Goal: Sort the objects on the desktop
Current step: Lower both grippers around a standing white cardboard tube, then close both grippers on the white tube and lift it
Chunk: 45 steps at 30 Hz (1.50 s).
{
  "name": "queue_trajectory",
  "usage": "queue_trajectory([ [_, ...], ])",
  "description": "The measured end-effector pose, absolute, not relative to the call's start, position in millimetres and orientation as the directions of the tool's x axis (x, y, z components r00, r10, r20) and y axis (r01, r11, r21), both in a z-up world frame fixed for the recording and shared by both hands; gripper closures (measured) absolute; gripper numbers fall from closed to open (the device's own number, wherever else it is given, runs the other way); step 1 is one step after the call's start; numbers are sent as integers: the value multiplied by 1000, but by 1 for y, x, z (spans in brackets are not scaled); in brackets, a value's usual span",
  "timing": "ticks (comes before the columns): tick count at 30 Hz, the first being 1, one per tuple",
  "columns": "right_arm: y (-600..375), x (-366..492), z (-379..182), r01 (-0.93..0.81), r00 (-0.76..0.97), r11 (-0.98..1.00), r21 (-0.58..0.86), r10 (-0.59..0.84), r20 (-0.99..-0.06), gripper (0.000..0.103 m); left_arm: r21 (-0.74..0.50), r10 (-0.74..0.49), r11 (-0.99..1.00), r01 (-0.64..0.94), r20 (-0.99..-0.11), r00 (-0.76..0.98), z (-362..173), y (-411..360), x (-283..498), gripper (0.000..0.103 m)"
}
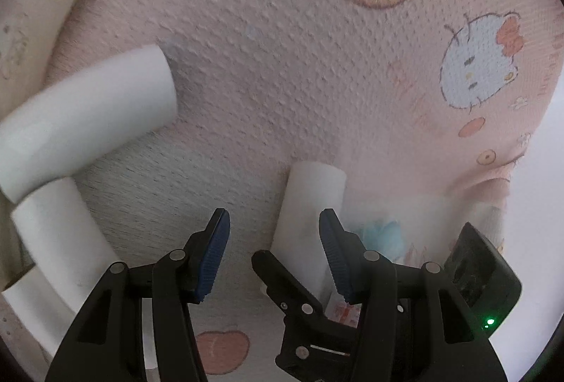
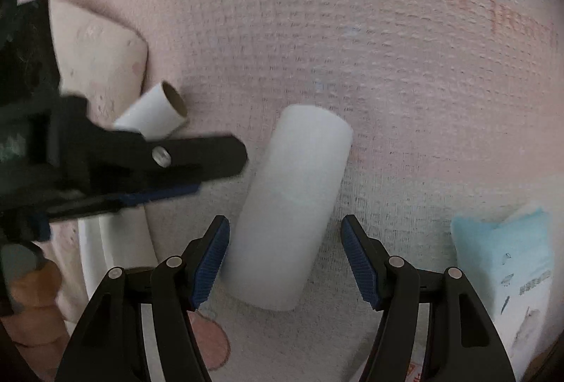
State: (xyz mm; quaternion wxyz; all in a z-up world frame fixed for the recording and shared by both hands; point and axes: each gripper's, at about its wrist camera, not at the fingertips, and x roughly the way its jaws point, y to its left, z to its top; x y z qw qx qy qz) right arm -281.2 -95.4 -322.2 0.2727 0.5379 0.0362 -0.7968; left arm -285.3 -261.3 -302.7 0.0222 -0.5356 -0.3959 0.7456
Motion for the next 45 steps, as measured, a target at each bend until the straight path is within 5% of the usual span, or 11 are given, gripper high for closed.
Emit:
queue_trajectory([
  [15,-103,-279,-318,504,-267,-839,205,-377,-887,56,-701,568,-603,381,-712,-413,-314,-250,-290,56],
  [45,-37,-218,-292,519,-219,-826,221,-378,-899,61,-709,627,-650,275,-704,-332,-296,-186,-231,57],
])
